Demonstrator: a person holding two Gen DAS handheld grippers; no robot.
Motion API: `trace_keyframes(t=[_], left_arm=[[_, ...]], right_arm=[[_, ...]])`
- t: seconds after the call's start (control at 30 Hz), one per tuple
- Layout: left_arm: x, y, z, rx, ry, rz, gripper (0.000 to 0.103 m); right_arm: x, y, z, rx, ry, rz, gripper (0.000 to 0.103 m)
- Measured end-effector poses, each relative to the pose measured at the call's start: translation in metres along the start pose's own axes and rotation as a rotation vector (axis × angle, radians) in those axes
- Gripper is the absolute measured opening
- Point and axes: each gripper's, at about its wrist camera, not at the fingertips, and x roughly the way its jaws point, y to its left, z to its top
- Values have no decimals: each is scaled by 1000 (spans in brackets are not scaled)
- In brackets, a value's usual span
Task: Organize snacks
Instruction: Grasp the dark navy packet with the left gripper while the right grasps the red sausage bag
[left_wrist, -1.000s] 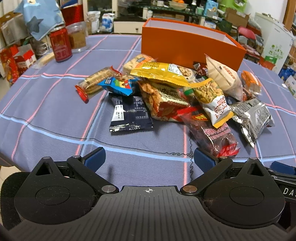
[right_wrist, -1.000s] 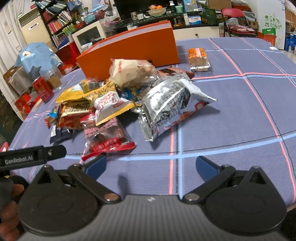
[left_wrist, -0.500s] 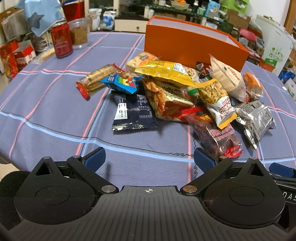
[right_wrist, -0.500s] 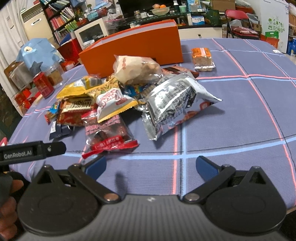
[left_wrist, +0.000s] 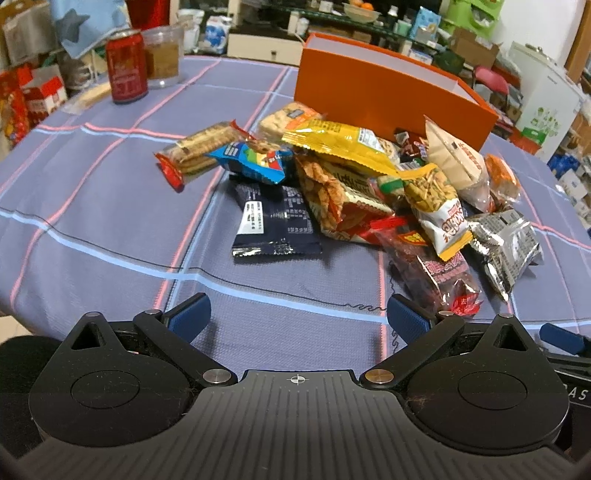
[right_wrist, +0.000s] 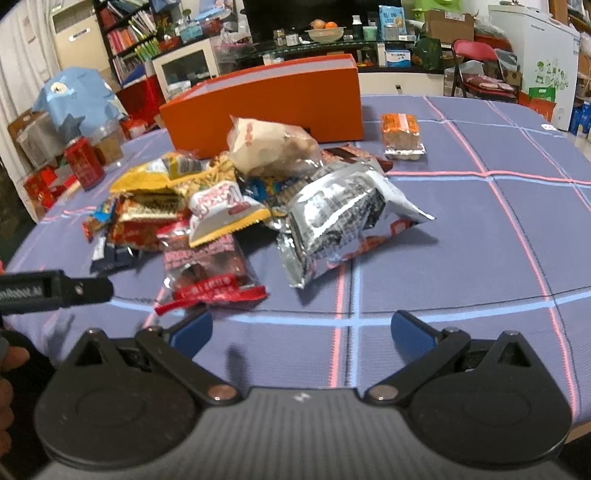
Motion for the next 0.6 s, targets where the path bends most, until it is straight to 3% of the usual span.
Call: trace_keyframes(t=[0.27,0.43,0.6], left_arm=[[11,23,18,-59,10,-133,73],[8,44,29,-92,-33,-132,71],[1,54,39,-102,-72,-145,69]], right_arm=[[-12,10,26,24,-47,35,102],[-4,39,40,-42,-50,151,102],[23,57,42,-103,-8,184,102]])
